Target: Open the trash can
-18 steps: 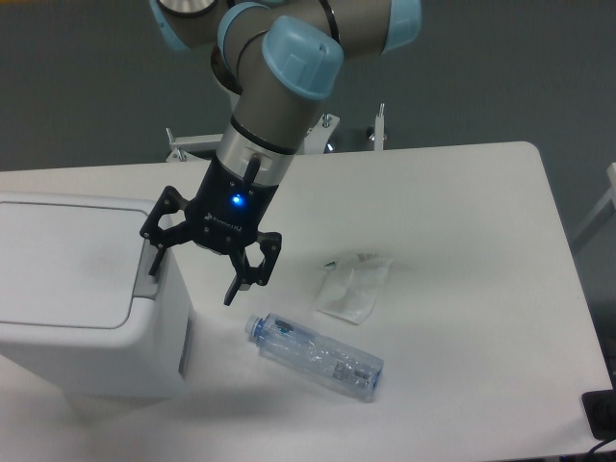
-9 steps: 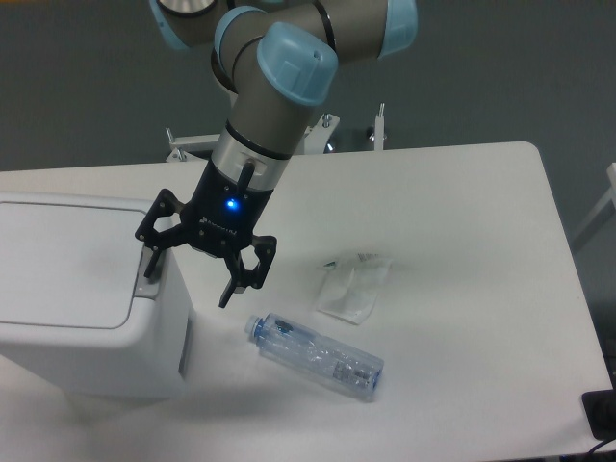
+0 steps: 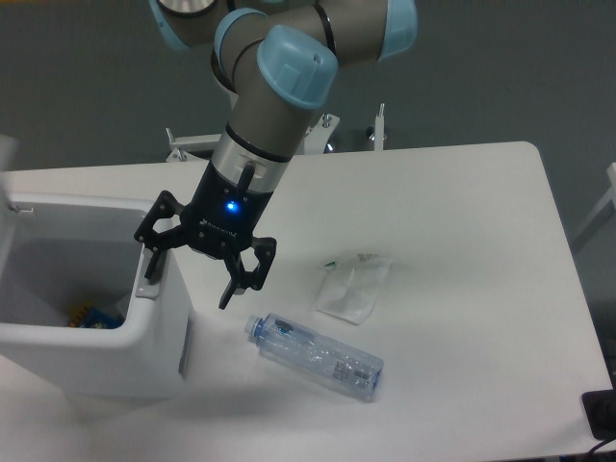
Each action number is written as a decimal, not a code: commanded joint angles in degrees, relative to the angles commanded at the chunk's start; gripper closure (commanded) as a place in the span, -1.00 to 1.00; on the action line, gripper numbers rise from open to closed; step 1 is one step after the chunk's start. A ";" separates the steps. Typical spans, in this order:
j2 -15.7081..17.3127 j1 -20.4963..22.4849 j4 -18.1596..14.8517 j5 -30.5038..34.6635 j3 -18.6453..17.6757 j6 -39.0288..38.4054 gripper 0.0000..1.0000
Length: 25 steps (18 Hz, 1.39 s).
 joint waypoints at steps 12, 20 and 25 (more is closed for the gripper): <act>-0.35 7.20 1.66 0.00 3.08 0.79 -1.00; -4.48 19.06 2.11 0.00 3.25 8.69 -1.00; -6.76 25.12 1.58 0.18 3.08 16.24 -1.00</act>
